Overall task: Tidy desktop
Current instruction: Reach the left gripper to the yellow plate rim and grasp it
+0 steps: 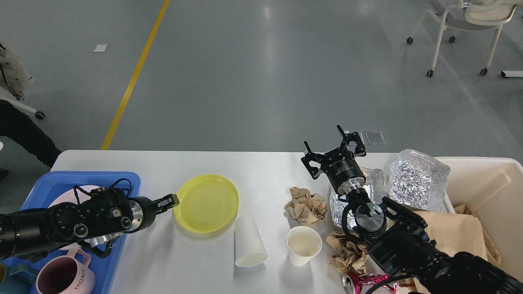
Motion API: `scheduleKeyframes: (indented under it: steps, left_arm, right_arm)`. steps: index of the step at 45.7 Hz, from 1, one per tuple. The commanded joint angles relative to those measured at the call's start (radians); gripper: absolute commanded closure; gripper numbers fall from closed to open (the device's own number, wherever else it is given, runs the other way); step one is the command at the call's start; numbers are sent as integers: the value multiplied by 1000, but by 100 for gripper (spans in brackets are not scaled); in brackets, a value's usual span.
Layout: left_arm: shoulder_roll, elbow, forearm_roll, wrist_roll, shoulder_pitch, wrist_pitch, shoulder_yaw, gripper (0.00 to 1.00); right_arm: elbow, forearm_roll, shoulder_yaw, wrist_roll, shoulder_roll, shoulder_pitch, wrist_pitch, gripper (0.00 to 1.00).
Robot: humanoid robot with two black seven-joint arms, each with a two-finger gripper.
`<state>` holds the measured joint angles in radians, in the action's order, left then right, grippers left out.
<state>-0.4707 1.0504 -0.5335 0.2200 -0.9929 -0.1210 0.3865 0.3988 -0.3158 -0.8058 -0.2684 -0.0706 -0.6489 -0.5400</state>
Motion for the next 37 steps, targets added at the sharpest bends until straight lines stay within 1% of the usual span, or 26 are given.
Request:
scheduleKeyframes:
  steps: [1, 9, 13, 19, 26, 31, 35, 37]
  left_arm:
    - [27, -26, -2, 4, 20, -6, 3, 44]
    - [60, -63, -20, 35, 40, -22, 6, 46]
    - [66, -73, -33, 39, 51, -25, 6, 48]
    - [67, -78, -33, 42, 56, -28, 6, 56]
    - [83, -76, -33, 44, 54, -31, 5, 57]
    - [89, -78, -33, 61, 54, -34, 5, 60]
    - [95, -78, -33, 64, 54, -35, 5, 64]
    - [99, -76, -33, 64, 54, -37, 5, 68]
  right_arm:
    - [0, 0, 0, 0, 0, 0, 0, 0]
    - [0, 0, 0, 0, 0, 0, 0, 0]
    - [0, 0, 0, 0, 0, 0, 0, 0]
    - [0, 0, 0, 0, 0, 0, 0, 0]
    - [0, 0, 0, 0, 0, 0, 0, 0]
    - [0, 0, -1, 0, 0, 0, 0, 0]
    - [0, 0, -1, 0, 0, 0, 0, 0]
    - [0, 0, 0, 0, 0, 0, 0, 0]
